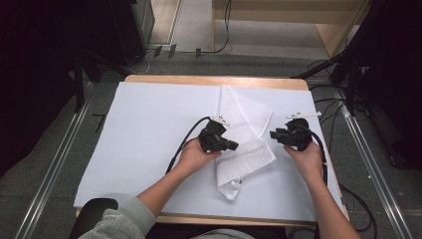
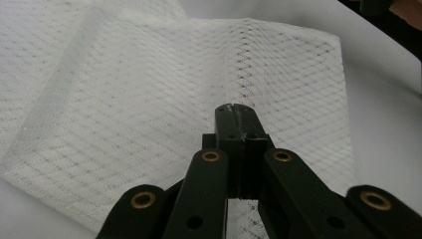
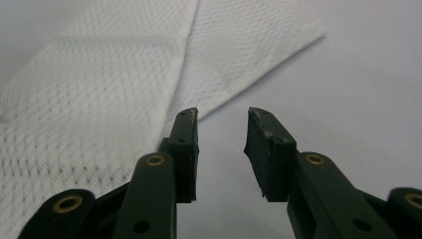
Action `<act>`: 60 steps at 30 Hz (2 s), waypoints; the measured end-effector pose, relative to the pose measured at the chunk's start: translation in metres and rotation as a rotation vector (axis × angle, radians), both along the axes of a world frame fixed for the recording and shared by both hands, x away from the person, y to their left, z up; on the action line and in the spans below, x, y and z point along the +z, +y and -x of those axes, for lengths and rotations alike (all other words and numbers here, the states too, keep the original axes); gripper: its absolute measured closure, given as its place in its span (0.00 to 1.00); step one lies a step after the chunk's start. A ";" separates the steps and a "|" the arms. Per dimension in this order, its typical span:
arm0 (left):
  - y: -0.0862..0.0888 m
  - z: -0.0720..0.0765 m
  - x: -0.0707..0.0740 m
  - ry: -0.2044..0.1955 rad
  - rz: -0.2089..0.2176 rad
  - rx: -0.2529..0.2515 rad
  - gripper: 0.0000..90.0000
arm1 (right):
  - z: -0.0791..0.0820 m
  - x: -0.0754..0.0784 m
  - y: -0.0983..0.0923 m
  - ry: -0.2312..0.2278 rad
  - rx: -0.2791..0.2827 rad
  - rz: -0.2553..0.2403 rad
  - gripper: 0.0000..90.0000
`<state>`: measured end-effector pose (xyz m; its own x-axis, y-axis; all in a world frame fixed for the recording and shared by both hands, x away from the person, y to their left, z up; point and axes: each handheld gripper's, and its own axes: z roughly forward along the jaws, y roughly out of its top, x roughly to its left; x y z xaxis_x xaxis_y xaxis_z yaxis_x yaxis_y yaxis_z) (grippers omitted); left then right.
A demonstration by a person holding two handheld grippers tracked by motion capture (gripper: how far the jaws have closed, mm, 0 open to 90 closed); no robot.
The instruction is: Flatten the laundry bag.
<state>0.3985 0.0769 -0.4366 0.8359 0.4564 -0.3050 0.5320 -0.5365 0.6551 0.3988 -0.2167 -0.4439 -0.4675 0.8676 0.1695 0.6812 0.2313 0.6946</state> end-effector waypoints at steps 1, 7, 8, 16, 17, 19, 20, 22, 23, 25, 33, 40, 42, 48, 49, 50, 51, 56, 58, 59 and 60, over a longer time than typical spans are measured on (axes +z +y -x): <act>0.003 0.000 0.002 -0.005 0.003 0.009 1.00 | 0.000 0.000 0.000 0.000 0.000 0.000 0.75; 0.024 0.001 0.015 -0.010 0.014 0.030 1.00 | -0.001 -0.001 0.005 0.002 0.016 0.004 0.75; 0.028 0.001 0.017 -0.016 0.018 0.037 1.00 | -0.001 -0.002 0.006 0.000 0.016 0.006 0.75; 0.054 0.004 0.027 -0.013 0.016 0.069 1.00 | -0.002 -0.005 0.016 0.025 0.044 -0.005 0.76; 0.056 0.005 0.026 -0.010 0.019 0.070 1.00 | -0.003 -0.005 0.018 0.029 0.050 -0.005 0.76; 0.059 0.005 0.026 -0.009 0.023 0.069 1.00 | -0.003 -0.005 0.019 0.024 0.056 -0.005 0.76; 0.060 0.005 0.025 -0.005 0.024 0.071 1.00 | -0.003 -0.004 0.020 0.026 0.057 -0.010 0.77; 0.064 0.004 0.023 0.003 0.029 0.079 1.00 | -0.002 -0.004 0.021 0.033 0.069 -0.027 0.76; 0.066 0.004 0.023 0.006 0.028 0.085 1.00 | -0.001 -0.004 0.022 0.043 0.073 -0.030 0.74; 0.071 0.003 0.023 0.002 0.027 0.098 1.00 | 0.002 -0.006 0.023 0.073 0.084 -0.036 0.65; 0.087 0.001 0.031 -0.003 0.067 0.129 0.95 | 0.008 -0.017 0.033 0.113 0.138 0.037 0.92; 0.104 0.002 0.038 -0.018 0.059 0.143 0.83 | 0.008 -0.007 0.034 0.096 0.167 -0.012 0.98; 0.108 0.003 0.040 -0.028 0.065 0.142 0.80 | 0.008 -0.003 0.035 0.086 0.173 -0.021 0.98; 0.122 0.004 0.043 -0.029 0.049 0.175 0.71 | 0.008 0.005 0.041 0.062 0.201 -0.039 0.98; 0.125 0.004 0.043 -0.027 0.045 0.178 0.69 | 0.009 0.007 0.042 0.057 0.206 -0.048 0.98; 0.127 0.005 0.043 -0.025 0.038 0.186 0.66 | 0.009 0.011 0.044 0.044 0.214 -0.056 0.98; 0.129 0.005 0.043 -0.024 0.035 0.192 0.66 | 0.009 0.011 0.044 0.044 0.214 -0.056 0.98; 0.140 0.006 0.044 -0.024 0.031 0.222 0.60 | 0.008 0.020 0.052 0.026 0.233 -0.081 0.98; 0.145 0.007 0.046 -0.023 0.031 0.229 0.60 | 0.007 0.025 0.055 0.019 0.236 -0.092 0.98; 0.148 0.008 0.046 -0.026 0.030 0.232 0.60 | 0.007 0.027 0.057 0.011 0.242 -0.095 0.98; 0.150 0.008 0.047 -0.033 0.029 0.233 0.60 | 0.006 0.029 0.060 0.004 0.245 -0.099 0.98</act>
<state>0.3900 0.2268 -0.3901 0.7186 0.6297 -0.2952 0.6173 -0.3821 0.6877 0.3924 -0.1569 -0.4149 -0.6608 0.7077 0.2500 0.6157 0.3207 0.7197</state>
